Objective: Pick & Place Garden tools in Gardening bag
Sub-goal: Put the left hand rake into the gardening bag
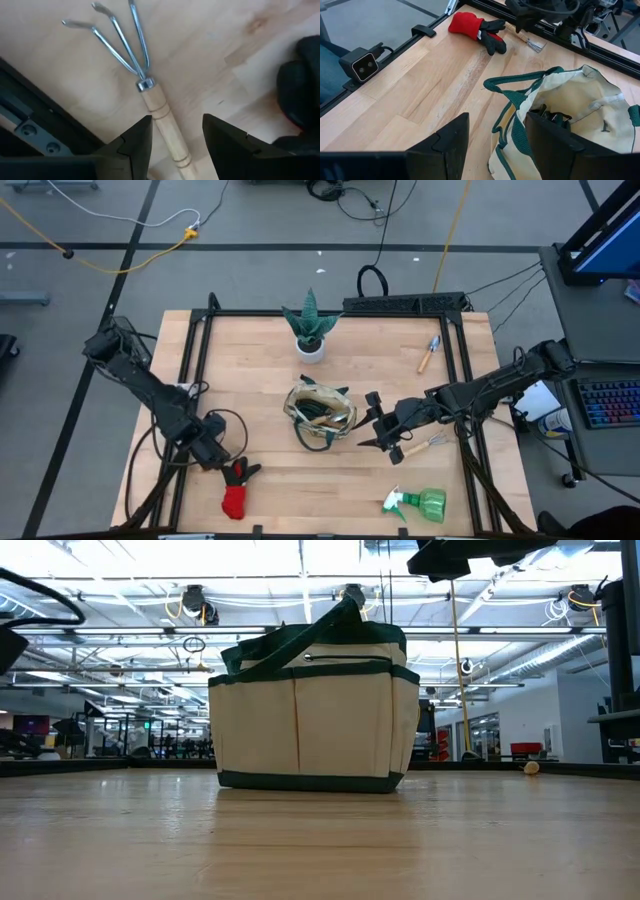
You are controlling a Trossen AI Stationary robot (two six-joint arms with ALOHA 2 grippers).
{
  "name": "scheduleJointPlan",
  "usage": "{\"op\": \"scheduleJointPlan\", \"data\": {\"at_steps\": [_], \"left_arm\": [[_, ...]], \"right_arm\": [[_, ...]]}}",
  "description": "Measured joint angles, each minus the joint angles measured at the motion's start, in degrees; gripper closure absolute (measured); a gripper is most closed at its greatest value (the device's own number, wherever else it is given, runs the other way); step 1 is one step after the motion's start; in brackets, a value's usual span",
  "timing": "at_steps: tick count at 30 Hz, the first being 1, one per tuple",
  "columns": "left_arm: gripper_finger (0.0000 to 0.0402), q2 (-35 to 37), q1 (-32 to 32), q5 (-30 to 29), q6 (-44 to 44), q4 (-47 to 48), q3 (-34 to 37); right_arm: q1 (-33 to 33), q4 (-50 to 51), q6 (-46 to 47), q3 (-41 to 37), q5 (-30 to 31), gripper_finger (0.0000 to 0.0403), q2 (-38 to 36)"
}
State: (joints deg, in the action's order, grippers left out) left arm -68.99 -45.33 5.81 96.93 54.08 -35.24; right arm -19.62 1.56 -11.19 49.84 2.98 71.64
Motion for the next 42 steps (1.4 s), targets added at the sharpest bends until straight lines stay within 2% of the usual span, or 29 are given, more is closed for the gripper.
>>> {"op": "scheduleJointPlan", "data": {"at_steps": [3, 11, 19, 22, 29, 38, 42], "left_arm": [[0.0225, 0.00, -1.49, -1.58, 1.86, -0.03, 0.13], [0.0225, 0.00, -4.48, -1.36, 7.15, -2.77, 3.85], [0.0227, 0.05, -5.46, -3.88, 7.33, -8.13, 6.86], [0.0247, 0.11, -5.45, -4.16, 7.32, -8.36, 7.41], [0.0337, 0.09, -5.50, -5.49, 8.40, -7.98, 7.56], [0.0338, -0.05, -5.50, -7.04, 9.35, -7.88, 6.69], [0.0335, -0.11, -5.37, -13.63, 8.33, -7.38, 4.16]], "right_arm": [[0.00, 0.00, -0.01, 0.00, 0.00, 0.0218, 0.00], [0.00, 0.00, 0.02, -0.02, -0.02, 0.0218, 0.00], [0.00, -0.02, 0.03, -0.02, -0.02, 0.0218, 0.02], [0.00, -0.02, 0.03, -0.02, -0.04, 0.0218, 0.00], [0.00, -0.02, 0.03, -0.02, -0.04, 0.0218, 0.02], [0.00, 0.00, 0.06, -0.02, -0.04, 0.0218, 0.02], [0.00, 0.00, 0.06, -0.02, -0.04, 0.0218, 0.02]]}}
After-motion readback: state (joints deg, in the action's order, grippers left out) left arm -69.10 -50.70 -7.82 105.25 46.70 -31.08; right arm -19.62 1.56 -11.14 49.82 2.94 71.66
